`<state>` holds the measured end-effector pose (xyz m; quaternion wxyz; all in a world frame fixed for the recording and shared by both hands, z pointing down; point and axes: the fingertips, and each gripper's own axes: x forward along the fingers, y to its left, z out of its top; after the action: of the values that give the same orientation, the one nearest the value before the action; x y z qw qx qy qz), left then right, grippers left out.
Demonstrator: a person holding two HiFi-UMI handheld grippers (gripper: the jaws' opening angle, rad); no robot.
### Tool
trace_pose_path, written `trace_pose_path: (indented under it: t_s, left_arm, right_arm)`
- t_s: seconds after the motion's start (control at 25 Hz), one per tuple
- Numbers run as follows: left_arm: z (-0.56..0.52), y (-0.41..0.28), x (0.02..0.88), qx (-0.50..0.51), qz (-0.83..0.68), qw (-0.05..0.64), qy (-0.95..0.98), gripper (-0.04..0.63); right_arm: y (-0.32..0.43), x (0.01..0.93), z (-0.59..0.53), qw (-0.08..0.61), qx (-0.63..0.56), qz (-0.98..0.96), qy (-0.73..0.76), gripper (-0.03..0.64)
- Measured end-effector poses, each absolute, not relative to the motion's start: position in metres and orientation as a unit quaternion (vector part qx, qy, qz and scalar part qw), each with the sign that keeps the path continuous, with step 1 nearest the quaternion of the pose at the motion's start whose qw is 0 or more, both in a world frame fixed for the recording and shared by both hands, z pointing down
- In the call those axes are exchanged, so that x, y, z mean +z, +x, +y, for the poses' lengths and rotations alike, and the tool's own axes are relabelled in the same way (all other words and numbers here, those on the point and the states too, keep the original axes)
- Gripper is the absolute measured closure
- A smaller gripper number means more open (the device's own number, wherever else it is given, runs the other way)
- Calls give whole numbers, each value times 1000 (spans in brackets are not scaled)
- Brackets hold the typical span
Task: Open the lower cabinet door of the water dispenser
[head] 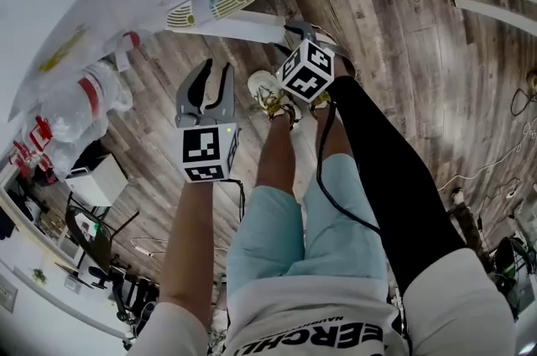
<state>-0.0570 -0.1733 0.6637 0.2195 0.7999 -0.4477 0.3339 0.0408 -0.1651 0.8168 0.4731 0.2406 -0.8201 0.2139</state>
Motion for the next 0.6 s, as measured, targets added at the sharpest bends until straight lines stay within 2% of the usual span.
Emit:
trace_pose_path:
  t_s: [0.6]
  left_arm:
    - [-152,-47,641,299,-541,230,752,463]
  right_arm:
    - [30,821,-127,493,180,-841,134,443]
